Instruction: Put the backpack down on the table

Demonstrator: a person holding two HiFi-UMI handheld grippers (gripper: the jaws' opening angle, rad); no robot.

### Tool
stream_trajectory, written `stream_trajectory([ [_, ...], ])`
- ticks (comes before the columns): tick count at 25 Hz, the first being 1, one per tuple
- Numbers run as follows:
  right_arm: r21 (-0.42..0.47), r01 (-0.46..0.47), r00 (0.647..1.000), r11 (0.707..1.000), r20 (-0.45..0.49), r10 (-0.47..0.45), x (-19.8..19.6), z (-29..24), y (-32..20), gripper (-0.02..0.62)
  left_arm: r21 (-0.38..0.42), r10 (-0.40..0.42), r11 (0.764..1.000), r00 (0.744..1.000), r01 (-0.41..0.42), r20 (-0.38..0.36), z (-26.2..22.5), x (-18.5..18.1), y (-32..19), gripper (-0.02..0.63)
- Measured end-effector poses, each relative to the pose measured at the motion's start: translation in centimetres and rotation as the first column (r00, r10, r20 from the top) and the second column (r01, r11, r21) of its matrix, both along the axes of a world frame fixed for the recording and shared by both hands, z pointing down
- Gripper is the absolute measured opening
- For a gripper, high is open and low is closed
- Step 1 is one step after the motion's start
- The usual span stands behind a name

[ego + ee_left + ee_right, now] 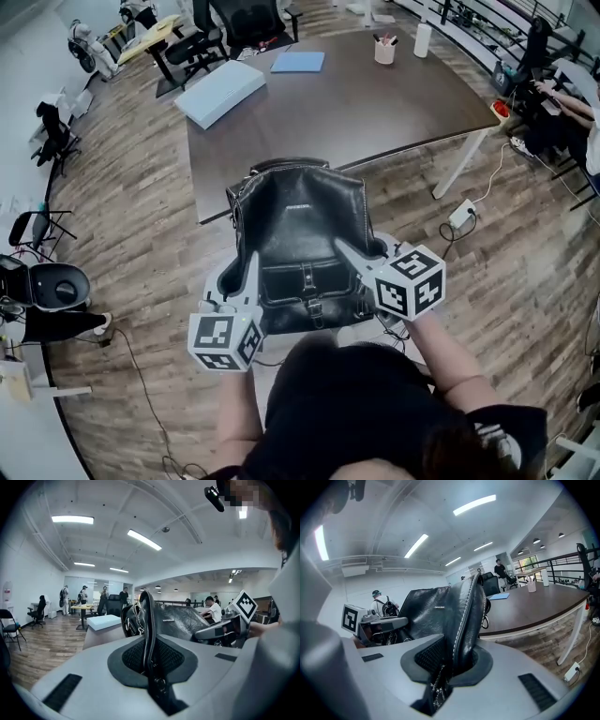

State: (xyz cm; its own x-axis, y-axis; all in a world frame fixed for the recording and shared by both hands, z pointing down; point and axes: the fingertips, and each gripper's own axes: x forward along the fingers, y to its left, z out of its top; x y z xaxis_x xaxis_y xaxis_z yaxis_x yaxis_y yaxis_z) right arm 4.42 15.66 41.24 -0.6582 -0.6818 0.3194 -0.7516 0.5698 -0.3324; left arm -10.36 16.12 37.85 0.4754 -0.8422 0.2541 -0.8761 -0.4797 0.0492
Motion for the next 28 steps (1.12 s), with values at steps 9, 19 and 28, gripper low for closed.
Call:
stream_trajectory([
  [9, -0.017, 0.006, 1.0, 1.0, 0.024, -0.006, 0.1, 0.2, -3.3, 0.063, -0.005, -0.003, 1.0, 0.999, 0.003, 0.039, -0.2, 0.2, -3.5, 0.055],
  [19, -0.02, -0.033, 0.999, 0.999, 0.008, 0.033, -0.9, -0.6, -12.8, 0.063, -0.012, 0.047, 0.999, 0.999, -0.047, 0.008, -0.7, -0.8, -13.4, 0.055],
  [28, -0.011, -0.051, 0.999, 0.999, 0.007, 0.052, -3.4, -2.2, -21.9, 0.061, 0.003, 0.084, 0.996, 0.996, -0.084, -0.006, -2.2, -3.3, -22.9, 0.055],
])
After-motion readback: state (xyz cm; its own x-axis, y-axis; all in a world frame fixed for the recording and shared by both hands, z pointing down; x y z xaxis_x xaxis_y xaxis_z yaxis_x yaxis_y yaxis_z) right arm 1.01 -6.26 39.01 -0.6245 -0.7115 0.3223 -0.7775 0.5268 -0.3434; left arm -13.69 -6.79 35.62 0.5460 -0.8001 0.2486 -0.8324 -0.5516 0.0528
